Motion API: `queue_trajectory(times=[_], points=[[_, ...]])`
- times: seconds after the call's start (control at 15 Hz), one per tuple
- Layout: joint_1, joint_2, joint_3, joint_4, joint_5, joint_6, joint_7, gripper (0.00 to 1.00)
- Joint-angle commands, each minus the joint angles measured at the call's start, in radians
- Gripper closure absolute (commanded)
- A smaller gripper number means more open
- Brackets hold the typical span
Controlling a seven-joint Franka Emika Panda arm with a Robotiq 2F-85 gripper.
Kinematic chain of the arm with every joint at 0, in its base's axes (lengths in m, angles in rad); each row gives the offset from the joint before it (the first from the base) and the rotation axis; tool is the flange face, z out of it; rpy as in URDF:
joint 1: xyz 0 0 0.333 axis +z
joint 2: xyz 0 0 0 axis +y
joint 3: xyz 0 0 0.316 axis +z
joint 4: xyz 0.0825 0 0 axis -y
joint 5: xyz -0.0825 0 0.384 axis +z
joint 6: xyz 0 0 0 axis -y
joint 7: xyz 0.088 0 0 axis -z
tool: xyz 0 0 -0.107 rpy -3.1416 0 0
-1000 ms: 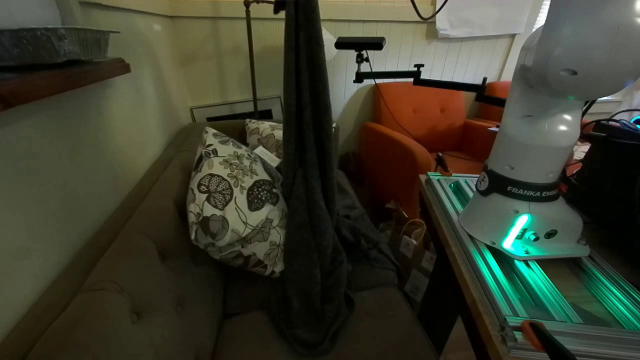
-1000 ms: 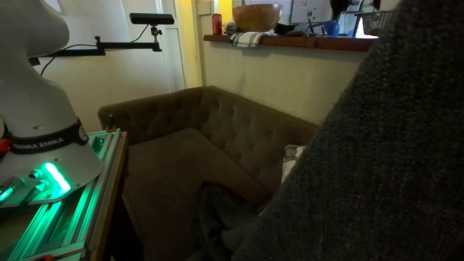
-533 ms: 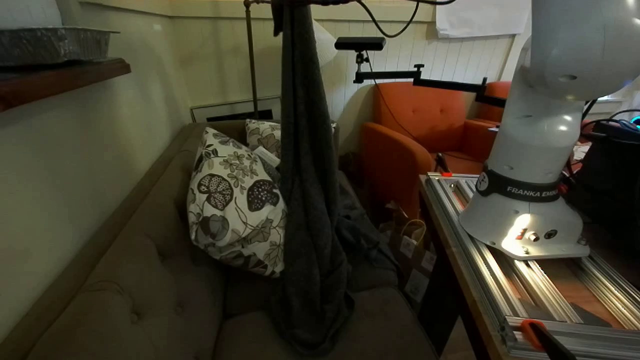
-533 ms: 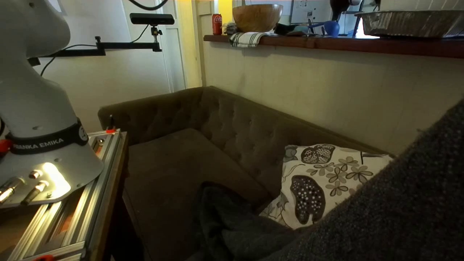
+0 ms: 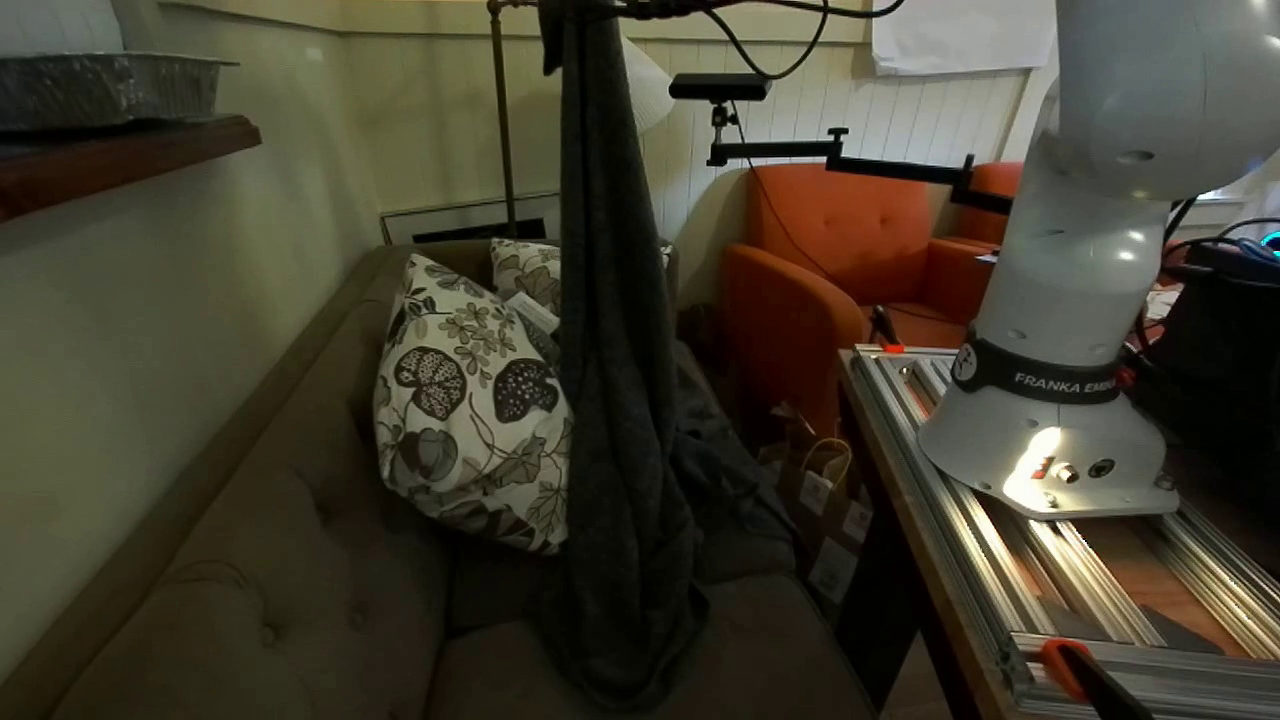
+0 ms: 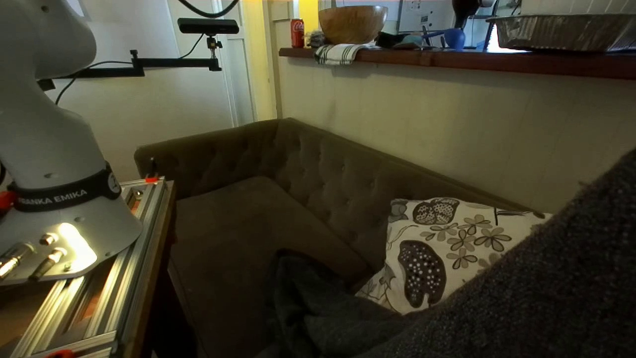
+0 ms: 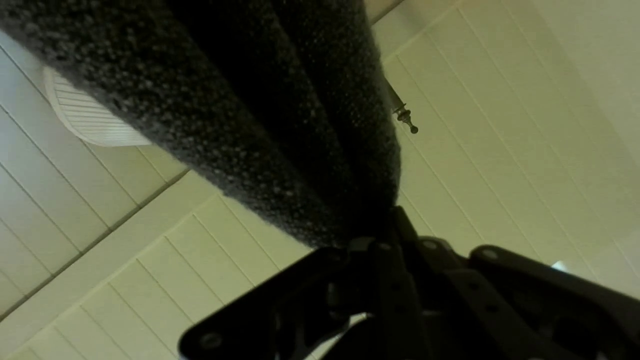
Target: Move the blanket to the right
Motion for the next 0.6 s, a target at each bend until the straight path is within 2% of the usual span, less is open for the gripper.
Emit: queue_trajectory(times=[0.0, 0.27, 0.53], points=[[-0.006, 0.152, -0.002, 0.222, 0.015, 0.014, -0.028, 0.99], [-0.008, 0.265, 0.008, 0.390, 0.036, 0.004, -0.061, 0.99], [-0.034, 0.378, 0.030, 0.552, 0.120, 0.017, -0.157, 0.99]])
